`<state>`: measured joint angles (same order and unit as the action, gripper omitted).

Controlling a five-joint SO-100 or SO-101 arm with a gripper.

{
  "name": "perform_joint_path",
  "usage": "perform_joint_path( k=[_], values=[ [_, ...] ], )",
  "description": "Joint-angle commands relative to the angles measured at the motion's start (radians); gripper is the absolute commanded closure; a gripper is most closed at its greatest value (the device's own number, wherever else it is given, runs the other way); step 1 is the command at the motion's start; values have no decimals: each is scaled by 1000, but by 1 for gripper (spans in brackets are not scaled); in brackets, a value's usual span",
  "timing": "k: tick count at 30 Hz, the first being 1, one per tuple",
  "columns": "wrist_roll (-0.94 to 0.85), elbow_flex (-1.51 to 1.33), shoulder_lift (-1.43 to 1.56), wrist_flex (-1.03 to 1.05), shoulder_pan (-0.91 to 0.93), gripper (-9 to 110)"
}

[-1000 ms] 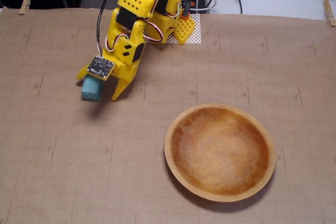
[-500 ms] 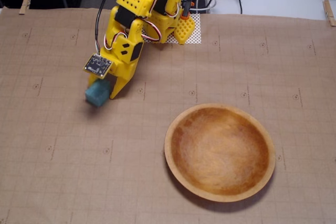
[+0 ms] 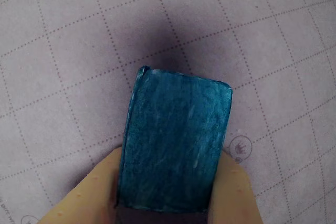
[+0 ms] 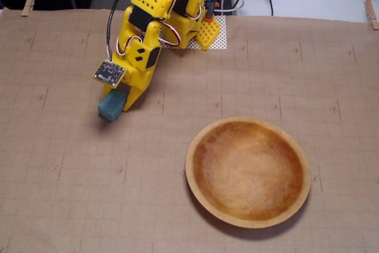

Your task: Grasp a blue block and put it in the bowl.

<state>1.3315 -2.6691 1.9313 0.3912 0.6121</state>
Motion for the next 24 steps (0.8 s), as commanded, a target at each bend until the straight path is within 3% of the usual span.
perform_joint_path(
  k=[1,9,15,24],
  values=[
    [-8,29,25,-3,-12,101],
    [-8,31,29,-2,-12,105],
    [5,14,206,18,-51,104],
    [12,135,515,347,-140,104]
  ],
)
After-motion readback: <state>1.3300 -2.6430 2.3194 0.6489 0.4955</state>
